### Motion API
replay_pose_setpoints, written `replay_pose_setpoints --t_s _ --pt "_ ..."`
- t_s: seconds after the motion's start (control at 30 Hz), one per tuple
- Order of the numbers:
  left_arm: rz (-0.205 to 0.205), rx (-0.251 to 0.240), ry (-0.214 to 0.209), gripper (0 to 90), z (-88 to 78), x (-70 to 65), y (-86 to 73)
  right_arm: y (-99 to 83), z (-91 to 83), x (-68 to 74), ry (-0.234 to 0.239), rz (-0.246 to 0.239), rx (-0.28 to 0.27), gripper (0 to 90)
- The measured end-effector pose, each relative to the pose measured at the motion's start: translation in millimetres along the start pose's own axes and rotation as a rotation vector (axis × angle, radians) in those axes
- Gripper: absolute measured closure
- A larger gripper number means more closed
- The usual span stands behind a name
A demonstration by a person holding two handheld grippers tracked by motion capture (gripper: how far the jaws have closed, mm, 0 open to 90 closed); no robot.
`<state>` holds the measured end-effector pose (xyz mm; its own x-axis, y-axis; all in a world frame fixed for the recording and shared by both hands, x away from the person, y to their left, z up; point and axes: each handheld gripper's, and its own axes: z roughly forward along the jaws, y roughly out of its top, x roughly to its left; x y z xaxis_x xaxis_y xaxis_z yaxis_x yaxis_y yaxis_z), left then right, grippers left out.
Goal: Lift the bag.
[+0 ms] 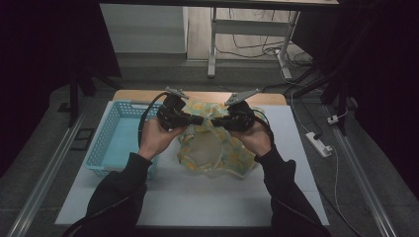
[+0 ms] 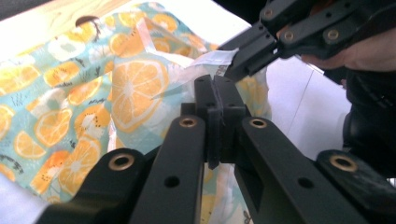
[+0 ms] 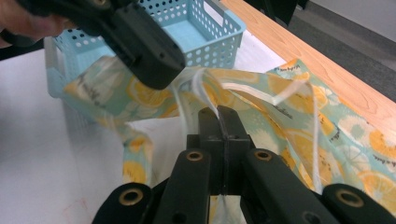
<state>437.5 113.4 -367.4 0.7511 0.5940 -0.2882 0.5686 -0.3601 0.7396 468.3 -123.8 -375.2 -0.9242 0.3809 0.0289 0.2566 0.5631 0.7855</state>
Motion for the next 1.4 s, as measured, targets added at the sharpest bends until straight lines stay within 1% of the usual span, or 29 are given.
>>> replay_pose_setpoints --t_s 0.17,0.4,0.8,1.2,1.4 --pt "0.007 -0.01 -0.005 90.0 -8.6 -1.0 9.8 7.3 -4.8 3.6 0.006 -0.005 -0.012 89.9" --pt "0.01 -0.044 -0.013 90.0 -20.8 -2.5 24.6 20.2 -14.6 7.1 0.008 -0.019 -0.032 89.9" --pt "0.038 -0.084 -0.001 90.0 -36.4 -9.7 49.0 40.9 -33.1 9.8 0.01 -0.036 -0.06 89.9" --pt "0.053 -0.126 0.016 90.0 -53.4 -16.3 71.5 63.0 -50.2 10.7 -0.003 -0.055 -0.079 90.0" --pt "0.062 -0.144 0.018 90.0 -62.0 -20.1 83.3 72.5 -58.4 9.9 0.007 -0.047 -0.098 89.9"
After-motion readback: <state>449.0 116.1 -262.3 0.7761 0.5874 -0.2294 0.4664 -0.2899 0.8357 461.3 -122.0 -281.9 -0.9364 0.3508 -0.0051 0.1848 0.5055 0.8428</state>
